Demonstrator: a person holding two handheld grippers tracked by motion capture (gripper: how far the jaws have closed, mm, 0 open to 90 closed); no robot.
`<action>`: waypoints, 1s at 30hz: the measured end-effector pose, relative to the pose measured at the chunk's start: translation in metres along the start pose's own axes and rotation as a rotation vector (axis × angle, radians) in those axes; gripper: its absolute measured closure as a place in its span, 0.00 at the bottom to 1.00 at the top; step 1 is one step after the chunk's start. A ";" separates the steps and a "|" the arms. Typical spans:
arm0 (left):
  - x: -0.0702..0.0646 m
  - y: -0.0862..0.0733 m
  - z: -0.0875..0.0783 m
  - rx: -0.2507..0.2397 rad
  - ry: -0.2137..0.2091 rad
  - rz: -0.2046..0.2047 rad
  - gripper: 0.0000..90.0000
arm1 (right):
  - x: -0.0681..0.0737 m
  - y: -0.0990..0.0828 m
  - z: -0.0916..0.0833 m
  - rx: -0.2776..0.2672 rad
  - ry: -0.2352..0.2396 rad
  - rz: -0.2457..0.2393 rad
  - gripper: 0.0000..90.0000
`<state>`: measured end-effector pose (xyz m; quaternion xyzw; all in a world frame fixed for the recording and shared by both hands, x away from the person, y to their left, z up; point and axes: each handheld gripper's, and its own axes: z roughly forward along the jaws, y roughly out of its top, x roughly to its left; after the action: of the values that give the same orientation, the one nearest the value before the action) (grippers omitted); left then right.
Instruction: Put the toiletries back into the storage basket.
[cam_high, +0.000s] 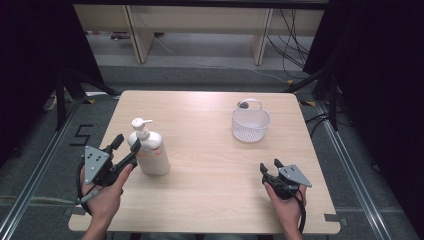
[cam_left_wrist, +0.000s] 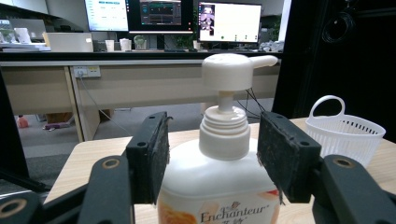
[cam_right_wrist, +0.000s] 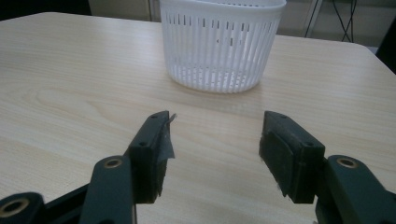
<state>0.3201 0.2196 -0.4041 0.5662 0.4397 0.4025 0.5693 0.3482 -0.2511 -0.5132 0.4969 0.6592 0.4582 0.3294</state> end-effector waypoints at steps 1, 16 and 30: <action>-0.001 0.001 0.001 -0.001 -0.005 0.002 0.47 | 0.000 0.000 0.000 0.000 0.000 0.000 0.49; -0.003 0.004 0.002 -0.005 -0.016 0.007 0.47 | -0.001 0.000 0.002 -0.014 -0.014 -0.042 0.48; 0.008 -0.016 -0.020 -0.032 -0.029 0.041 0.46 | 0.056 0.046 -0.012 -0.182 0.150 -0.071 0.51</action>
<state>0.3029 0.2328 -0.4197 0.5714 0.4132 0.4129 0.5764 0.3376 -0.1968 -0.4651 0.4057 0.6548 0.5400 0.3391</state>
